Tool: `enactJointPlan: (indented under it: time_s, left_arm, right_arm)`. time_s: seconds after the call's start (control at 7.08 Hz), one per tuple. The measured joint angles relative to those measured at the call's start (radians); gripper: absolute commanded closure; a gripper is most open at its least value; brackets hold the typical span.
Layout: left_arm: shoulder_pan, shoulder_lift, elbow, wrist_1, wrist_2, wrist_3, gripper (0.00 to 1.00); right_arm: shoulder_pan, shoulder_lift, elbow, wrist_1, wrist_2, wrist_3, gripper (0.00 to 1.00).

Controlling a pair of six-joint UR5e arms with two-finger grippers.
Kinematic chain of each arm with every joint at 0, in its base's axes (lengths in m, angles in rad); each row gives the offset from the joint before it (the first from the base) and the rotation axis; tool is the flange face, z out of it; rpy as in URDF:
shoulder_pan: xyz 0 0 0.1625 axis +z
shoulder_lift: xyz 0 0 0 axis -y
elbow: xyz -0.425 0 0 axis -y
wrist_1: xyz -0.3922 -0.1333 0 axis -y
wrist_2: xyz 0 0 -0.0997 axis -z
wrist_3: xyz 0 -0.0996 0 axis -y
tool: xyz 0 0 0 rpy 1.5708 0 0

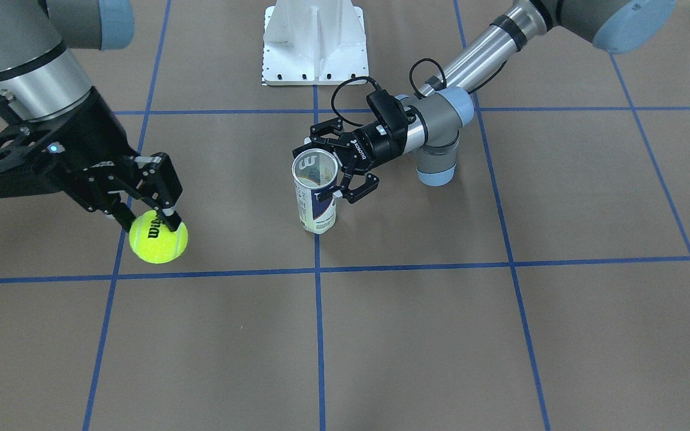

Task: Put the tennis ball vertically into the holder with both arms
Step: 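Carry the second ball over the can and lower it in with the right gripper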

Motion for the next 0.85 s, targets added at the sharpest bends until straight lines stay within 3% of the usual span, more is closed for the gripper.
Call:
enactJointPlan:
  time_s: [0.42, 0.85]
  left_arm:
    - [0.001, 0.0, 0.0, 0.001, 0.0, 0.0, 0.02]
    - [0.002, 0.0, 0.0, 0.001, 0.0, -0.001, 0.02]
  right_arm:
    - [-0.183, 0.122, 0.052, -0.145, -0.143, 0.153, 1.0]
    - [-0.309, 0.183, 0.053, -0.247, -0.269, 0.194, 1.0]
